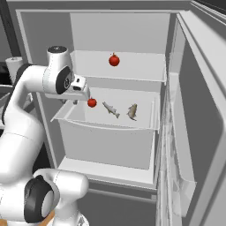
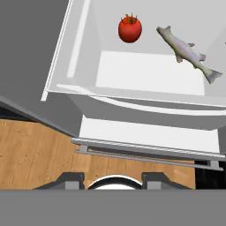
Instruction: Place one tomato and one fish in each tupperware on the nearby counter, to pack two identical lunches.
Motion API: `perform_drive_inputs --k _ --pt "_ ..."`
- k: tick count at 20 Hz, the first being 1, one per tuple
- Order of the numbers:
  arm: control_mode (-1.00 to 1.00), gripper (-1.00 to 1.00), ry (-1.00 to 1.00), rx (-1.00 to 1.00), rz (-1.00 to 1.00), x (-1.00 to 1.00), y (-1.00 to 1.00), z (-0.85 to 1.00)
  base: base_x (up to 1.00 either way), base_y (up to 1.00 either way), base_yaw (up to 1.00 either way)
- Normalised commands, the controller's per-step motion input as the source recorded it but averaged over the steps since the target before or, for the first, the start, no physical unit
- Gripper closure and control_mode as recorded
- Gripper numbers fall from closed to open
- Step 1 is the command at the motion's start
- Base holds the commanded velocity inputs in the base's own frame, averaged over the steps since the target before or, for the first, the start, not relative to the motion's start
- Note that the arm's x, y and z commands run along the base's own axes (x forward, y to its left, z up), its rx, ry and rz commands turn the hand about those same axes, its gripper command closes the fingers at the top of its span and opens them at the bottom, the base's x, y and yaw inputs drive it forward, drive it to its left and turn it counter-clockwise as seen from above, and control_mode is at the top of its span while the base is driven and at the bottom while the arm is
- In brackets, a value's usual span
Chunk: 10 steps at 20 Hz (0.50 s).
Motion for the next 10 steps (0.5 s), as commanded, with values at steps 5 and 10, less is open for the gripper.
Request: perform_drive_inputs --k 5,10 --pt "-1.0 -1.0 -0.02 0.0 -0.02 0.0 -0.15 -0.01 0.0 0.0 0.0" --pt "-1.0 -1.0 -0.12 0.0 0.0 -0.02 -0.37 -0.01 0.0 0.0 0.0"
